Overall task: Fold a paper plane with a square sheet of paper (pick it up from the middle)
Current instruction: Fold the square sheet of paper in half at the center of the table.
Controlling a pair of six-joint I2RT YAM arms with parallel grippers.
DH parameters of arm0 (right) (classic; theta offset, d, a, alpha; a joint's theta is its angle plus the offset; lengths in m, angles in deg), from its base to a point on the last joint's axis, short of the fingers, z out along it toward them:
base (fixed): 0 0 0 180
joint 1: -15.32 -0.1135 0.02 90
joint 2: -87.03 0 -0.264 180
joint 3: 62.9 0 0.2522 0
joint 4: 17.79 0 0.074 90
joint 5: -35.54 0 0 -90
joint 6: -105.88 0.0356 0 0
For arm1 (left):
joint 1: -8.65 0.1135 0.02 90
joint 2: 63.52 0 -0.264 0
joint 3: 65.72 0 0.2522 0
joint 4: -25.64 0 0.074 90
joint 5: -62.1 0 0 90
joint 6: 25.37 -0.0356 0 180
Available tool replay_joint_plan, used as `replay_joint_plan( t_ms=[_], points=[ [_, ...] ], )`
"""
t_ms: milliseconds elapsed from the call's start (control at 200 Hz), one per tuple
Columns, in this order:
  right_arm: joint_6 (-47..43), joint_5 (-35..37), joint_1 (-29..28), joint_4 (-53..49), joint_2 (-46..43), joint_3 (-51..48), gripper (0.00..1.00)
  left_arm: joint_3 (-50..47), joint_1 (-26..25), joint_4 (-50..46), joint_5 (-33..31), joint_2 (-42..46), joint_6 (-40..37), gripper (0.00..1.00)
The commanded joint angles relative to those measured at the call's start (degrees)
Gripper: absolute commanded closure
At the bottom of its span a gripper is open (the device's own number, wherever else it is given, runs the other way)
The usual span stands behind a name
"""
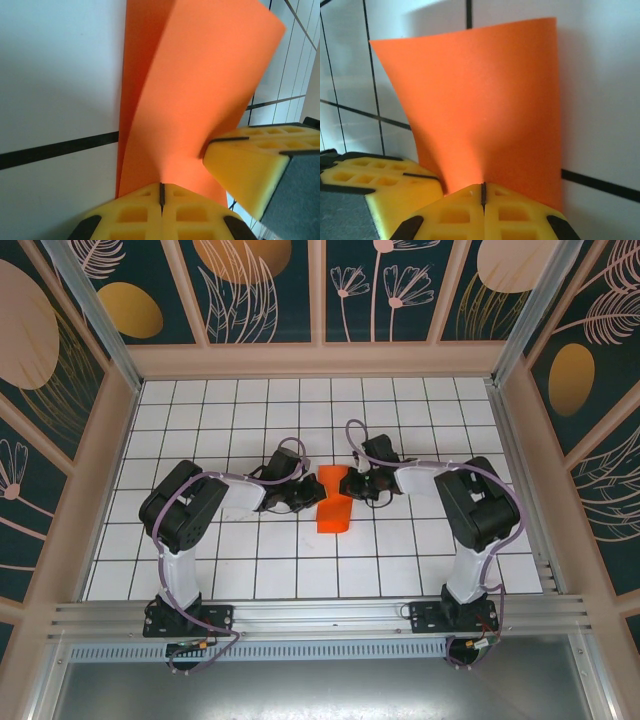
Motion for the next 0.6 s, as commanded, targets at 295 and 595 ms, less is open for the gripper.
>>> replay_joint_plan(
  t_ms=[295,595],
  points=[
    [2.8,4.3,5.2,3.7,-4.6,-3.4,1.00,-5.2,-0.2,-15.1,-10.0,-6.8,-1.8,1.00],
    [4.6,-0.9,0.4,8.0,-0.4,0.6,1.00,-5.1,-0.2,-15.2,-9.9,-6.8,-1.8,1.00]
  ],
)
